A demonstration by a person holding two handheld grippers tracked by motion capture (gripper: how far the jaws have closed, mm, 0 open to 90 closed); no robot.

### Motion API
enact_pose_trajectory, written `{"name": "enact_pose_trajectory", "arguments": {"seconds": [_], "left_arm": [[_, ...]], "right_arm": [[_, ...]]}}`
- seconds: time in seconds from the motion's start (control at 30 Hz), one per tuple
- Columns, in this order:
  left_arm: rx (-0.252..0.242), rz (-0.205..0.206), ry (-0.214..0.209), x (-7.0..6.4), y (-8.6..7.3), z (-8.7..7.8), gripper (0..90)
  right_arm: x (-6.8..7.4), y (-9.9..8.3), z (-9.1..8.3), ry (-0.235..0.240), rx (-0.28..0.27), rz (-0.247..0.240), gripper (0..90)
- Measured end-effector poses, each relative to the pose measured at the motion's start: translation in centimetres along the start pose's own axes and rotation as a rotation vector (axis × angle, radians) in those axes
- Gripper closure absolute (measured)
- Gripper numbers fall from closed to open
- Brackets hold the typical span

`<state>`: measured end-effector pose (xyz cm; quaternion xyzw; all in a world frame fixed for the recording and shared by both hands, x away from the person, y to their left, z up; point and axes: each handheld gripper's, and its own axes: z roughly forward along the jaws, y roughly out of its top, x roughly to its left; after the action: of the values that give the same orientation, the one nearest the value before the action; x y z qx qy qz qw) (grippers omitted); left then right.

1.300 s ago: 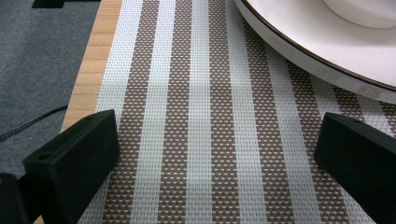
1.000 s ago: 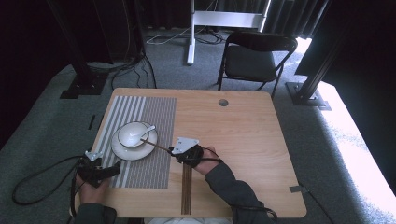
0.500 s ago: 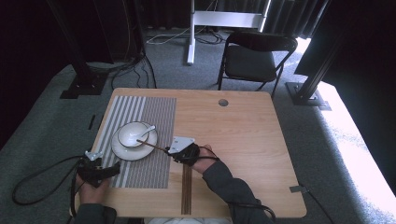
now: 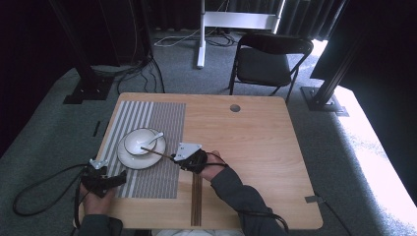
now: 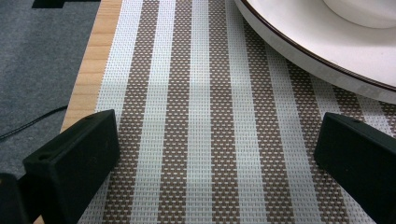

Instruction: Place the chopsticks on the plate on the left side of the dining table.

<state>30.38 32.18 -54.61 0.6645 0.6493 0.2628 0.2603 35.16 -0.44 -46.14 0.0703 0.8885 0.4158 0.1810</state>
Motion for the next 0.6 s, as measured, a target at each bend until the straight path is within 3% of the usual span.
{"name": "enact_pose_trajectory", "arguments": {"seconds": [0.6], "left_arm": [[-0.001,-0.001,0.000,0.0,0.0,0.0,0.3]], "right_arm": [[0.0,1.2,1.2,0.018,0.004,-0.024,84.6]]}}
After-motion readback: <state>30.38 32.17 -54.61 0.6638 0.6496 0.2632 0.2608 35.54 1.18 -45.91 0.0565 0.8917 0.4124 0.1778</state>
